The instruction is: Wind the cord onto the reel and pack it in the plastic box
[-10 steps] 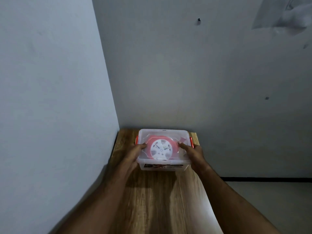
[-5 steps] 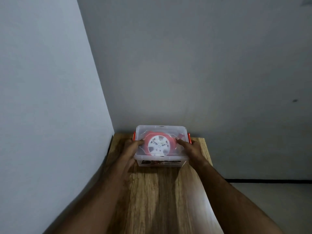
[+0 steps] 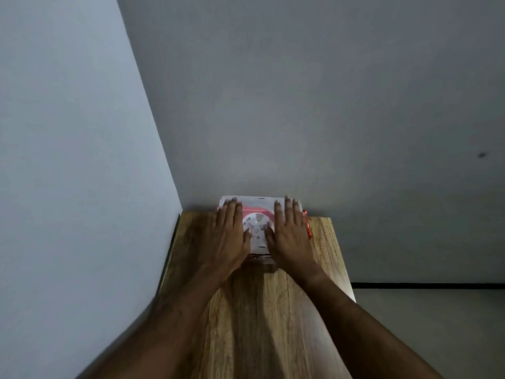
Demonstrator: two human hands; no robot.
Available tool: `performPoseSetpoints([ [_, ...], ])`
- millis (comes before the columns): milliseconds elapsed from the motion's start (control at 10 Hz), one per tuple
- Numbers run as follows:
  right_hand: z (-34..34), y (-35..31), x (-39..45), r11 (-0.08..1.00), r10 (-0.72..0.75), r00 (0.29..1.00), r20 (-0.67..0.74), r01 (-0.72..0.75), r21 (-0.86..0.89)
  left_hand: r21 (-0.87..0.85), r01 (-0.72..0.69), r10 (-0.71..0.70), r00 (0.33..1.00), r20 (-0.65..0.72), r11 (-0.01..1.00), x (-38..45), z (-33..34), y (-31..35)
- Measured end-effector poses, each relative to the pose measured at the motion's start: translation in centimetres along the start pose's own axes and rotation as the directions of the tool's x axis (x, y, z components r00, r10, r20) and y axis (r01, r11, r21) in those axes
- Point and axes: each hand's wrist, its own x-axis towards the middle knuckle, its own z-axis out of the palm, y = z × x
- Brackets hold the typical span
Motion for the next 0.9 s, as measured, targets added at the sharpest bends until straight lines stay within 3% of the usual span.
performPoseSetpoints([
  [100,1.4,-0.2,-1.0,0.995,-0.092,0.987,0.130,0.097,-0.031,0.077,-0.049,0.028,0.967,0.253,0.996,0.0,0.9,0.4],
  [200,2.3,0.3,-1.0,0.997,-0.031,0.983,0.180,0.043,-0.059,0.138,-0.088,0.044,0.954,0.295,0.987,0.1,1.3,0.2],
  [700,2.6,0.3,0.5,0.996,-0.027,0.973,0.227,0.047,-0.080,0.185,-0.065,0.012,0.962,0.273,0.981,0.7,2.0,0.3],
  [900,0.0,0.0,-0.6,0.994,-0.048,0.984,0.174,0.064,-0.089,0.186,-0.008,-0.028,0.981,0.190,0.983,0.4,0.0,1.7],
])
